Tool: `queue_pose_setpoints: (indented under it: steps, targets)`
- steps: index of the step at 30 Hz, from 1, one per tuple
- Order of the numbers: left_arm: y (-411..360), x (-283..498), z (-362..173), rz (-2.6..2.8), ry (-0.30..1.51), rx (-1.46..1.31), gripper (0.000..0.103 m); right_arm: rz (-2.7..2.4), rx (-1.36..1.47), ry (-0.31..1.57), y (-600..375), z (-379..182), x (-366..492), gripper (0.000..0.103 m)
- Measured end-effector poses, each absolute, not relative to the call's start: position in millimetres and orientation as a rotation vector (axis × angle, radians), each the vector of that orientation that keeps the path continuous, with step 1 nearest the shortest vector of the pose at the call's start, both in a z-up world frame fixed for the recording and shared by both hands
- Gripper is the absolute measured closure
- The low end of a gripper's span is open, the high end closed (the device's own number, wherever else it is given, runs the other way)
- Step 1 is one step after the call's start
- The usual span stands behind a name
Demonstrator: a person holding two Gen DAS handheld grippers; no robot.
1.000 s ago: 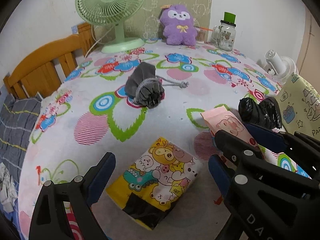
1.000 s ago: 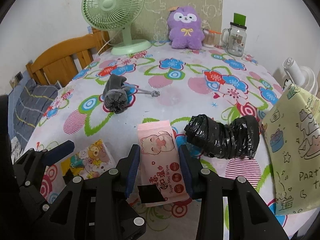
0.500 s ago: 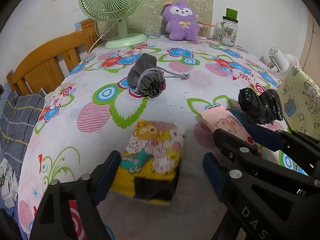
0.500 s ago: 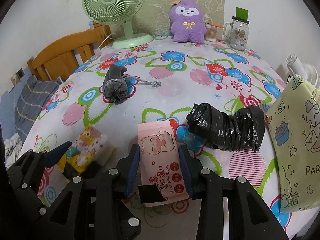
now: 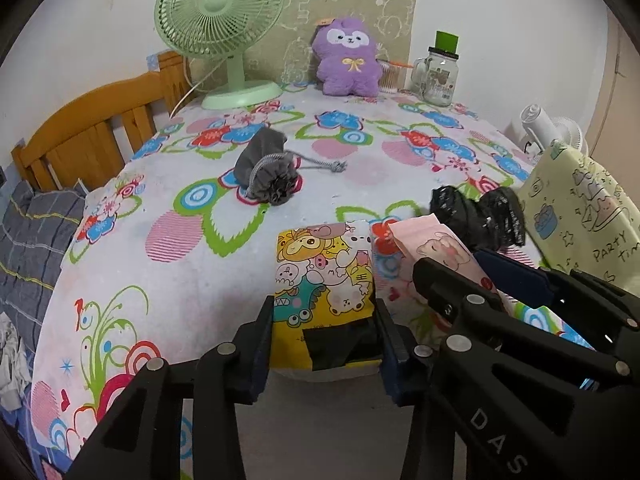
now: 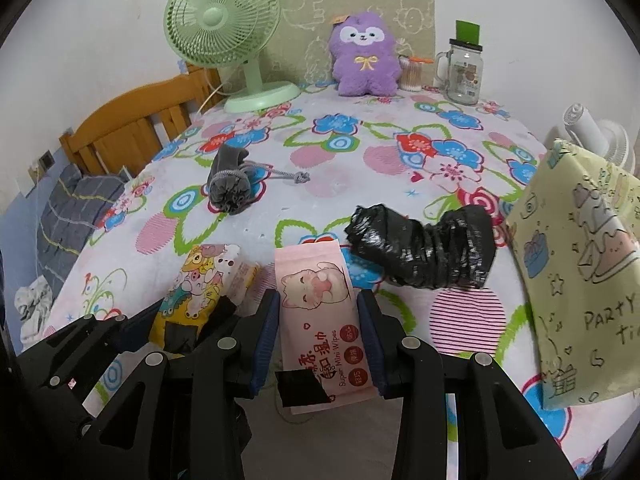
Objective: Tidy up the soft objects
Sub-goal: 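Grasp the yellow cartoon pack with the left gripper while the right gripper holds the wipes, then carry the yellow pack and pink wipes toward the yellow box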
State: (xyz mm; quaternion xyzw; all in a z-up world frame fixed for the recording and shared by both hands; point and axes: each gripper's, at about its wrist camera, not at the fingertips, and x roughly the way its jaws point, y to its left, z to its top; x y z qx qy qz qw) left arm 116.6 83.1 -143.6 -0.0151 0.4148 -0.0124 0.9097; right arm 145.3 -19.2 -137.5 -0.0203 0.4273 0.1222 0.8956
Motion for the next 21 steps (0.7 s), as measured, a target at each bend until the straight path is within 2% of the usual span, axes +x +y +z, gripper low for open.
queue_pose_setpoints:
  steps: [21]
  targets:
    - [45.6,95.9,-85.0,-0.03,0.754,-0.038,0.058,0.254,-0.02,0.768,-57.4,-73.4,123.2,0.06]
